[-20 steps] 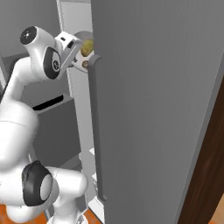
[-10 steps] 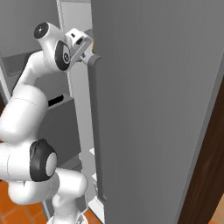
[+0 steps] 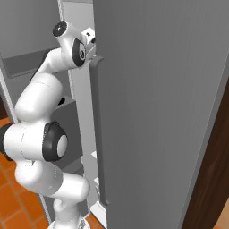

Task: Take the meat container that has the steak and place it on the second highest rack of the freezer. Then take the vegetable container that has the potato and mushroom and place it on the highest rack of the freezer.

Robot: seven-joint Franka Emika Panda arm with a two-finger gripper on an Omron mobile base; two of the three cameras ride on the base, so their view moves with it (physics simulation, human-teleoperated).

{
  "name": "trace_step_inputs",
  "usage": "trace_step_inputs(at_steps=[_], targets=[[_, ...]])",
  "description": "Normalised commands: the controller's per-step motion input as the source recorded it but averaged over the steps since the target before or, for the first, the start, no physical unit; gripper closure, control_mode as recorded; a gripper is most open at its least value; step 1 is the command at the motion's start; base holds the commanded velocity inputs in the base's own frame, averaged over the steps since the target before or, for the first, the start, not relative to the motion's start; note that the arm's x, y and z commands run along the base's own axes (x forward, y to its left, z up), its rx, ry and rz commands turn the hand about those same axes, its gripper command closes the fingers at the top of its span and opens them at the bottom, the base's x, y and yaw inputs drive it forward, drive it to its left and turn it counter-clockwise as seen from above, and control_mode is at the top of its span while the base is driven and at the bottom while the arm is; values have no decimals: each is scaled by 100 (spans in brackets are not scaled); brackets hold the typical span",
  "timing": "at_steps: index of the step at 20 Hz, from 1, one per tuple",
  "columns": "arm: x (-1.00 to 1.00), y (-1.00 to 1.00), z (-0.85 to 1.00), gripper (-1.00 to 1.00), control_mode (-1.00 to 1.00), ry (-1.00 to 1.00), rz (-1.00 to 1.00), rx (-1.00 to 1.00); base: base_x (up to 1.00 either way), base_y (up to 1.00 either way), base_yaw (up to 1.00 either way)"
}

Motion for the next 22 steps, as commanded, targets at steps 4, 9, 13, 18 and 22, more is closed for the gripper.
trace_step_inputs(at_steps=[4, 9, 13, 18, 22], targets=[[46, -46, -18, 100, -100, 4, 0, 0, 0, 0, 0], [27, -35, -21, 100, -100, 6, 0, 0, 0, 0, 0], [-4, -4, -1, -100, -100, 0, 0, 0, 0, 0, 0], [-40, 2, 10, -100, -100, -13, 0, 0, 0, 0, 0], [-88, 1, 40, -100, -100, -22, 0, 0, 0, 0, 0]])
